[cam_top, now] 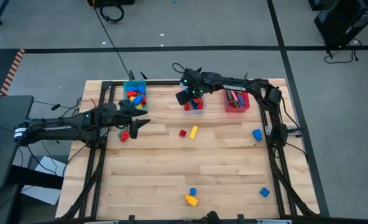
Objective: Sort blocks by size
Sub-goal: Put the red 4 stud game piece into the transparent bin, then put the red 1 stud game piece into the blue bin
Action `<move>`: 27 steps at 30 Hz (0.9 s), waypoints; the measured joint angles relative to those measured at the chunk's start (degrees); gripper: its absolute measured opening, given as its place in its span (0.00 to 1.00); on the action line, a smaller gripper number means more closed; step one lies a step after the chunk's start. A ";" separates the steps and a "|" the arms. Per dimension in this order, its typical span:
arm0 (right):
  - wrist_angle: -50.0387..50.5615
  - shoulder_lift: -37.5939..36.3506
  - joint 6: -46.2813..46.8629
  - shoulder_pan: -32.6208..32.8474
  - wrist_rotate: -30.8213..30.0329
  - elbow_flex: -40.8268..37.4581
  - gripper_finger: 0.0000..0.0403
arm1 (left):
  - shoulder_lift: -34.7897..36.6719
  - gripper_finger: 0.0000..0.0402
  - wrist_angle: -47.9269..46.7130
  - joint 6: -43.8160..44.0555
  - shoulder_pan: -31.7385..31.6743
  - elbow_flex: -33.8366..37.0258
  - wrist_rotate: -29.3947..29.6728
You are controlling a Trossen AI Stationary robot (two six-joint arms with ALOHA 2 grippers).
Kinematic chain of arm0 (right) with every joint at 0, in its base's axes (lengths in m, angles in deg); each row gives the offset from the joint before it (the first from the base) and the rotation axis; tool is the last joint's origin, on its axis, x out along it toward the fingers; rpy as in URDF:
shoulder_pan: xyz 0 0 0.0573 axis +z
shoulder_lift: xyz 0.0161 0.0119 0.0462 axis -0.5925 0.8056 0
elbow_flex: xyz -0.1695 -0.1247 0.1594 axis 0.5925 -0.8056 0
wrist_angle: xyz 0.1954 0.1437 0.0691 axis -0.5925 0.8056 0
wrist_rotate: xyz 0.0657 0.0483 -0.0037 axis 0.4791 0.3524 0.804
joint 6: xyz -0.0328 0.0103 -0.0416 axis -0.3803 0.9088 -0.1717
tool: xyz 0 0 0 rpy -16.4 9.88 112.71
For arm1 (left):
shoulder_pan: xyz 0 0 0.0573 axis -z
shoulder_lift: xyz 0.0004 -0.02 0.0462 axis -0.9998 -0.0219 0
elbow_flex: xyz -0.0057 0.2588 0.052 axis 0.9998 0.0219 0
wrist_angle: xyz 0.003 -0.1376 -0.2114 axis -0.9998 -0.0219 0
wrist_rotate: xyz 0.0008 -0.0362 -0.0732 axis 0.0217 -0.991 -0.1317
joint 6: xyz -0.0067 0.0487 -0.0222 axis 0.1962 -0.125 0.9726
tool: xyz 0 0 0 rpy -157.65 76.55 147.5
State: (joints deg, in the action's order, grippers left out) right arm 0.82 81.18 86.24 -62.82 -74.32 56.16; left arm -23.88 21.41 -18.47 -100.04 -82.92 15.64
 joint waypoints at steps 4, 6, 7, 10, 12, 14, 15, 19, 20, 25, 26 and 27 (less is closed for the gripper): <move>0.49 -0.02 0.09 0.02 -0.64 -0.02 0.65 | 0.01 0.57 3.43 -4.77 -0.08 0.00 1.39; 0.64 -0.02 0.45 0.02 -0.69 -0.02 0.67 | 0.01 0.57 4.94 -6.04 -0.08 0.00 2.14; 0.86 -0.02 0.45 0.02 -0.73 -0.02 0.68 | 0.03 0.57 5.36 -6.19 -0.10 0.00 2.27; 1.42 -0.02 0.43 0.17 -0.79 -0.02 0.71 | 0.00 0.57 5.76 -5.48 -0.10 0.00 2.27; 2.82 -0.36 0.43 0.41 -0.81 -0.04 0.72 | 0.00 0.57 6.10 -5.52 -0.08 0.00 2.43; 4.60 -0.99 0.19 0.84 -1.34 -0.07 0.72 | 0.00 0.57 6.06 -5.44 -0.08 0.00 3.81; 5.72 -1.51 -0.01 1.00 -1.82 -0.07 0.72 | 0.00 0.57 6.03 -5.27 -0.08 0.00 4.38; 9.76 -4.24 -0.16 2.45 -5.58 -0.07 0.70 | -0.01 0.57 5.69 -5.20 -0.06 0.00 7.18; 10.76 -5.16 -0.45 2.88 -6.47 -0.07 0.70 | -0.02 0.57 5.50 -5.19 -0.08 0.00 8.21; 14.62 -10.05 -8.31 5.71 -5.14 -0.39 0.68 | -0.67 0.57 4.15 -7.99 0.15 -1.40 9.49; 14.66 -11.26 -9.01 6.29 -5.07 -1.38 0.67 | -1.07 0.57 3.23 -8.58 0.38 -2.17 9.50; 14.67 -12.61 -9.17 6.85 -5.03 -2.67 0.67 | -1.66 0.57 1.96 -8.94 0.54 -3.06 9.70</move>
State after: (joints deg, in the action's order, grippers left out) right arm 15.50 68.57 77.07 -55.97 -79.35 53.50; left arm -25.54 23.37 -27.41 -99.50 -85.98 25.34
